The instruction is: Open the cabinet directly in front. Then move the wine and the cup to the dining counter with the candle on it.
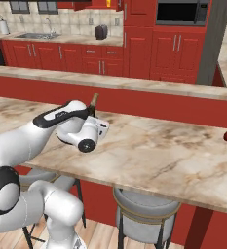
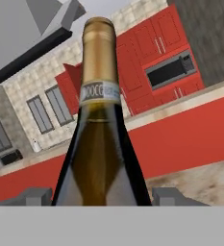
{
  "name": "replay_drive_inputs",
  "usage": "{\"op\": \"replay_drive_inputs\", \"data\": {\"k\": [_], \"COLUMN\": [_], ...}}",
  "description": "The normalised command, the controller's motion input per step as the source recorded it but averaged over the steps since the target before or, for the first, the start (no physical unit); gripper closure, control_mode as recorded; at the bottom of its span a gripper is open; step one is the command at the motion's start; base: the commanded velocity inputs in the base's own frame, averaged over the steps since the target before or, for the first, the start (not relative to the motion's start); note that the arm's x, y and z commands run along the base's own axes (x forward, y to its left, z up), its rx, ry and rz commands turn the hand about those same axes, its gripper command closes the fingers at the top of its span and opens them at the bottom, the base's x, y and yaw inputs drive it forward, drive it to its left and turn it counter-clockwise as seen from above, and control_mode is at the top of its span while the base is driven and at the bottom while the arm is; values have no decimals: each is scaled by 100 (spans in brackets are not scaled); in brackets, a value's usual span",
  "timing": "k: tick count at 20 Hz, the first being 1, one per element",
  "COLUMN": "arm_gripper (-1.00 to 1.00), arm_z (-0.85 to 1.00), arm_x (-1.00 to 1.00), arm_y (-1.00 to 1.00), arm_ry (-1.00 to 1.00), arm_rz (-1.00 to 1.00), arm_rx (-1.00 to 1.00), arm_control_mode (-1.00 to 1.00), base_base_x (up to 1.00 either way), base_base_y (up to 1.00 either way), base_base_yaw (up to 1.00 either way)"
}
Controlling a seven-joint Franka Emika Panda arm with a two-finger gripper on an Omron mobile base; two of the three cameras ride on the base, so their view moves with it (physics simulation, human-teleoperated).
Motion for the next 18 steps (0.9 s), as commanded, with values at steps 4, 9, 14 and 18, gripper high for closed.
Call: {"op": "replay_drive_inputs", "data": {"k": [4,9,14,18], "arm_gripper": [100,100,100,100], "arm_z": [-7,-28,-13,-7], "arm_x": [0,0,0,5], "arm_y": [3,22,12,6], "arm_ry": [-1,-8,-3,-1], "arm_rz": [0,0,0,0], "arm_rx": [-8,-20,-12,0], "arm_control_mode": [-100,-100,-100,-100], "base_base_x": [0,0,0,0], "base_base_y": [0,0,0,0], "base_base_yaw": [0,0,0,0]}}
